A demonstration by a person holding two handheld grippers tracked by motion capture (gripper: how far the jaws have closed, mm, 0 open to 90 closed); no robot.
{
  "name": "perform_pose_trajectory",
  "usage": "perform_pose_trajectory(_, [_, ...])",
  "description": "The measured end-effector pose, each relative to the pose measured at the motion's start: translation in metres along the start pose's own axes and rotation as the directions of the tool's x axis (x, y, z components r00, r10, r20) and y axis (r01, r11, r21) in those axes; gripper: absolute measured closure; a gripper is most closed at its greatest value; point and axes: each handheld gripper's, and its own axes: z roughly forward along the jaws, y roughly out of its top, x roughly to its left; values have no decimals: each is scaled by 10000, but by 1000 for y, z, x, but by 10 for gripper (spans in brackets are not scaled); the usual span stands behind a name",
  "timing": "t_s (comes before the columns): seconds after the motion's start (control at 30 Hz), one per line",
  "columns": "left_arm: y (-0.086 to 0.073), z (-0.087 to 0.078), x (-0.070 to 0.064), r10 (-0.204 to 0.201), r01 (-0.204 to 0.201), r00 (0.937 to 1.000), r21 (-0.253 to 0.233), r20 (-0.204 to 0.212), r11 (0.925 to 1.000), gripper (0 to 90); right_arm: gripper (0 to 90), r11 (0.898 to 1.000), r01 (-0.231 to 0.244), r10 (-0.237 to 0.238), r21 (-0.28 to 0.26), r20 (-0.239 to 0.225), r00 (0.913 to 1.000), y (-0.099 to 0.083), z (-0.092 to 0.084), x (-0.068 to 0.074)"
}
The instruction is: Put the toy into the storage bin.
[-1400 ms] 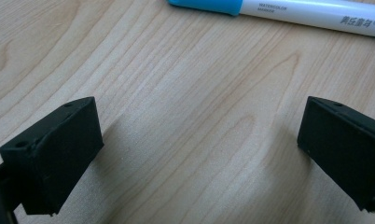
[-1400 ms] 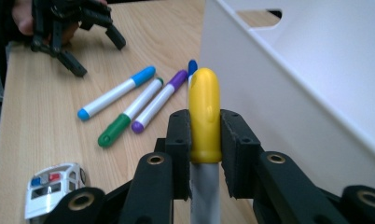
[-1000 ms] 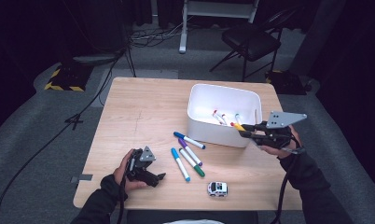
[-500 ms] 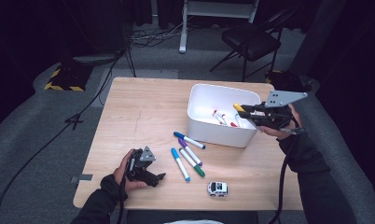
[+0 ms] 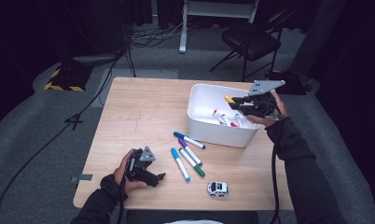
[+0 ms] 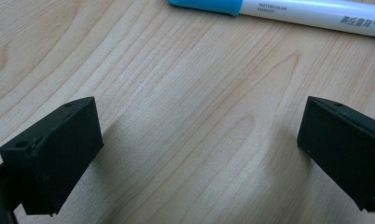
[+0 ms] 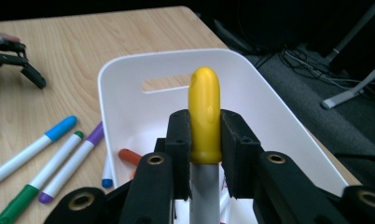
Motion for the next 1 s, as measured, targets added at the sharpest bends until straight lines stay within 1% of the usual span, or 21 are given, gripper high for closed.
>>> perform_pose_trajectory(0.13, [0, 0, 0, 1, -1, 10000, -1, 1, 10000, 1, 746, 9989, -86, 89, 468, -43, 10000, -5, 11, -5])
perform_pose_trajectory(0.17, [0, 0, 0, 1, -1, 10000, 0, 5, 10000, 1, 746, 9975, -14, 17, 713, -37, 10000, -6, 15, -5])
perform_pose_trajectory(0.27, [0, 0, 0, 0, 0, 10000, 0, 1, 10000, 1, 746, 9875, 278, -279, 1550, -18, 9996, -9, 26, -4])
perform_pose_trajectory(0.33, [0, 0, 0, -1, 1, 10000, 2, 0, 10000, 1, 747, 9812, 229, -230, 1918, -17, 9997, -10, 29, -3])
perform_pose_trajectory(0.37, [0, 0, 0, 6, -6, 10000, 2, 2, 10000, 1, 746, 9758, 265, -268, 2169, -16, 9996, -10, 31, -3])
perform_pose_trajectory(0.4, [0, 0, 0, 3, -3, 10000, 1, 1, 10000, 1, 746, 9740, 360, -364, 2236, -24, 9993, -12, 32, -4])
perform_pose_trajectory(0.43, [0, 0, 0, -1, 1, 10000, 0, 1, 10000, 1, 746, 9721, 345, -361, 2319, 26, 9993, -13, 34, -5])
perform_pose_trajectory(0.5, [0, 0, 0, 0, 0, 10000, 0, 4, 10000, 1, 746, 9644, 376, -394, 2616, 14, 9992, -14, 36, -5])
perform_pose_trajectory(0.53, [0, 0, 0, 5, -5, 10000, 2, 3, 10000, 1, 746, 9620, 326, -324, 2710, -53, 9995, -15, 38, -5])
perform_pose_trajectory(0.6, [0, 0, 0, 1, -1, 10000, -2, 2, 10000, 2, 746, 9524, 423, -401, 3020, -133, 9991, -18, 42, -4])
perform_pose_trajectory(0.67, [0, 0, 0, -2, 2, 10000, 1, 0, 10000, 1, 745, 9485, 448, -414, 3136, -176, 9990, -23, 46, -3])
perform_pose_trajectory(0.7, [0, 0, 0, -2, 2, 10000, 1, 5, 10000, 2, 744, 9468, 348, -332, 3200, -104, 9994, -25, 47, -3])
perform_pose_trajectory(0.73, [0, 0, 0, 2, -2, 10000, 1, 1, 10000, 1, 744, 9455, 291, -255, 3243, -156, 9996, -27, 48, -3])
perform_pose_trajectory(0.8, [0, 0, 0, -3, 3, 10000, 0, 2, 10000, 1, 740, 9470, 143, -77, 3209, -218, 9997, -30, 49, -4])
perform_pose_trajectory(0.83, [0, 0, 0, 0, 0, 10000, -1, 3, 10000, 1, 733, 9501, 182, -144, 3115, -146, 9998, -31, 48, -4])
perform_pose_trajectory(0.87, [0, 0, 0, 2, -2, 10000, 0, 4, 10000, 1, 724, 9528, 13, 30, 3037, -135, 9999, -31, 46, -4])
perform_pose_trajectory(0.93, [0, 0, 0, -2, 2, 10000, 2, 2, 10000, 1, 696, 9621, -235, 279, 2717, -125, 9995, -32, 42, -5])
perform_pose_trajectory(1.0, [0, 0, 0, 3, -3, 10000, 2, 2, 10000, 1, 689, 9658, -497, 541, 2544, -101, 9985, -33, 38, -4])
